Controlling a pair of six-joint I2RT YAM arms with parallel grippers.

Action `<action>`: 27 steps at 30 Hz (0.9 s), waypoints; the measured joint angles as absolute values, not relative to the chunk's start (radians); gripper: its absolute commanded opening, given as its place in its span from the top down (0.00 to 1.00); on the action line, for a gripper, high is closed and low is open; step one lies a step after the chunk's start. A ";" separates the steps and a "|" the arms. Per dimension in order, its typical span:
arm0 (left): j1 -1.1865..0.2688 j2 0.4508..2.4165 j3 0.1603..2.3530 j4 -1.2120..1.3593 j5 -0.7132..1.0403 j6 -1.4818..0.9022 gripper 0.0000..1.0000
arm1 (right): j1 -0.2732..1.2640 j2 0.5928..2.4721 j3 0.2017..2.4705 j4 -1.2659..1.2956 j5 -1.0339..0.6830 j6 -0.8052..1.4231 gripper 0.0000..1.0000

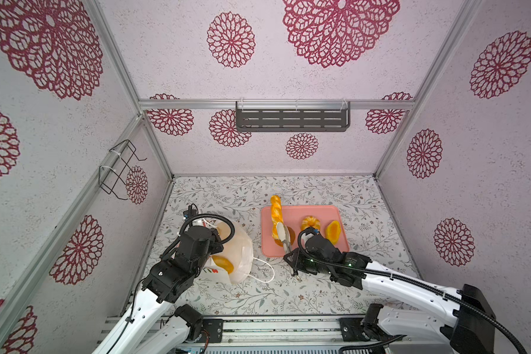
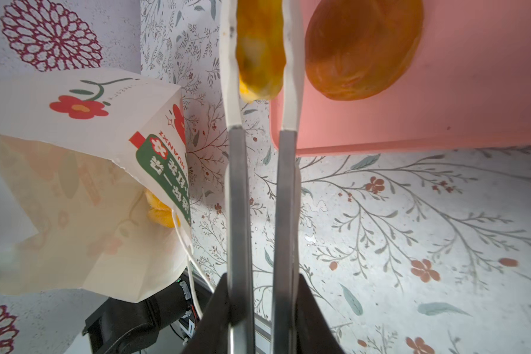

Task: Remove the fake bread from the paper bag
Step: 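Lower the yellow twisted bread onto the pink tray and open the right gripper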

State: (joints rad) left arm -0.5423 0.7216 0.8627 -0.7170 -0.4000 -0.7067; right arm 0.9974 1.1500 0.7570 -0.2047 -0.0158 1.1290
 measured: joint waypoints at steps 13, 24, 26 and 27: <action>-0.542 0.681 0.863 -0.779 -0.404 -0.706 1.00 | 1.034 1.273 0.675 0.007 -0.029 1.217 1.00; -0.542 0.683 0.863 -0.783 -0.402 -0.707 1.00 | 1.026 1.273 0.625 0.039 -0.030 1.240 1.00; -0.542 0.688 0.863 -0.783 -0.401 -0.707 1.00 | 1.014 1.251 0.623 0.009 -0.023 1.238 1.00; -0.542 0.688 0.863 -0.783 -0.401 -0.707 1.00 | 1.009 1.238 0.623 -0.009 -0.020 1.237 1.00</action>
